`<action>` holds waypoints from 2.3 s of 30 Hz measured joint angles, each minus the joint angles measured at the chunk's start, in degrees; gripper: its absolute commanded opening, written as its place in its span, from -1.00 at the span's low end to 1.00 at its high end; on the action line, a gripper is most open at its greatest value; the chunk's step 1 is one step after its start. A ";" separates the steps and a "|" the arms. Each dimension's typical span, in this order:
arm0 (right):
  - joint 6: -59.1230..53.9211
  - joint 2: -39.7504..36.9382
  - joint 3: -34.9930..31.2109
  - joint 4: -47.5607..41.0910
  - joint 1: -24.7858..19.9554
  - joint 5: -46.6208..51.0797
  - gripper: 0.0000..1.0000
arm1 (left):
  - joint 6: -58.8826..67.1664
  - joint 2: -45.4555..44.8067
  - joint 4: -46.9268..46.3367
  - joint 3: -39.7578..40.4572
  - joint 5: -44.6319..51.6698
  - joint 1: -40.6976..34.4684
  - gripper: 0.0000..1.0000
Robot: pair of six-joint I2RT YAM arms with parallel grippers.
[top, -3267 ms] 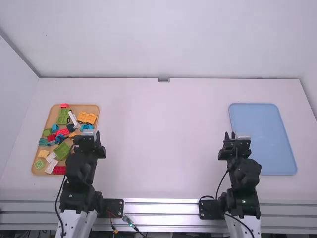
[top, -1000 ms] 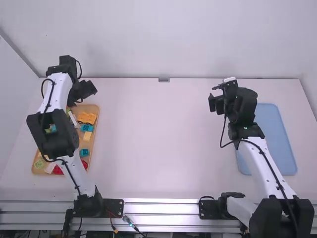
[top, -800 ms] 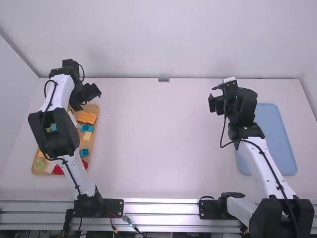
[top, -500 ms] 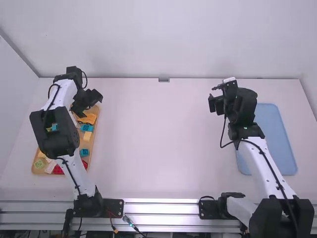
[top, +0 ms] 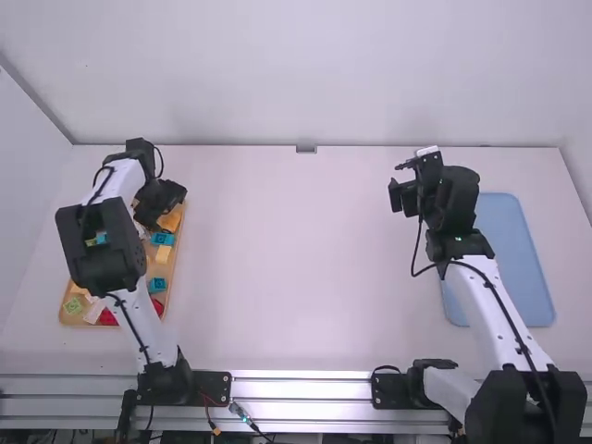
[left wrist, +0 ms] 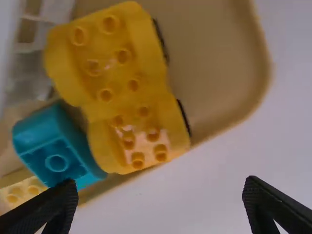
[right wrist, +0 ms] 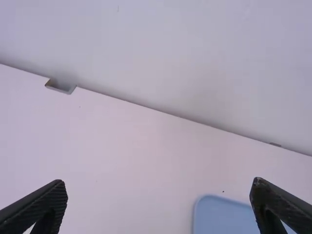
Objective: Assemble lego blocks to make yellow taxi
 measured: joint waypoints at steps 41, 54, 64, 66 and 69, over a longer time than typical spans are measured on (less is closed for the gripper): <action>0.00 2.03 0.00 -1.11 0.00 0.04 0.98 | -7.17 -0.02 14.34 -9.70 -2.97 0.07 0.59; -0.02 2.03 0.00 -1.18 0.00 0.00 0.97 | -7.37 -0.07 16.55 -11.54 -3.02 0.09 0.08; -0.04 2.03 0.00 -1.14 0.00 0.00 0.98 | -3.87 -0.28 13.20 -9.31 -3.02 0.09 -0.14; 0.00 2.03 0.00 -1.25 0.00 0.00 0.97 | -1.07 -0.28 9.99 -6.56 -2.99 0.13 -0.15; -0.02 2.03 0.00 -1.40 0.00 0.00 0.97 | 6.91 -0.28 6.60 -1.20 -2.08 -0.31 -0.14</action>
